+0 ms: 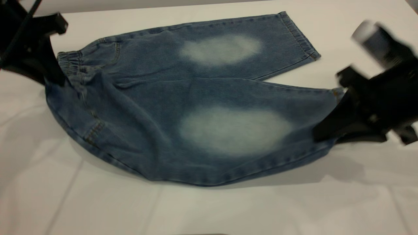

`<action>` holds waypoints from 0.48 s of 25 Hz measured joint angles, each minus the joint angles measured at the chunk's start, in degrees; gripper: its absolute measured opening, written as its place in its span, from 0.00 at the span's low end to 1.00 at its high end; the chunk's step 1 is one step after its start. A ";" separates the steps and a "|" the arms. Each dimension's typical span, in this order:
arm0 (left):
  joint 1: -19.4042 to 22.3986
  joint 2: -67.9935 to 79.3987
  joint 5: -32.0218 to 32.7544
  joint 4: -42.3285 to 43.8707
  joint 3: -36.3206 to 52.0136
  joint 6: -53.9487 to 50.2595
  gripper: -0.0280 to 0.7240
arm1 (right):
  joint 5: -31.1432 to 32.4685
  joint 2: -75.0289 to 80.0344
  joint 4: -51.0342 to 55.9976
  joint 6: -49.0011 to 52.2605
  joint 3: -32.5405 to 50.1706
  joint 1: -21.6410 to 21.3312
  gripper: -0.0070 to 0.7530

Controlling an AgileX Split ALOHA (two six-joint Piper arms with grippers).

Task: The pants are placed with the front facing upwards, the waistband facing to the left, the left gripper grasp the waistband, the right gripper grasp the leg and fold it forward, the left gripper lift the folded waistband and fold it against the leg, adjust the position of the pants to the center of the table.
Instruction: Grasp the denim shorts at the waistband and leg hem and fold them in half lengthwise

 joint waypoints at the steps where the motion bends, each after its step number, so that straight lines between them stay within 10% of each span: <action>1: 0.00 0.00 0.00 -0.58 1.19 0.07 0.14 | 0.20 -1.67 -2.16 2.46 0.04 -0.87 0.04; 12: -3.25 -7.18 1.36 -9.57 10.34 2.76 0.14 | 9.33 -18.52 -18.58 23.58 -2.30 -5.59 0.04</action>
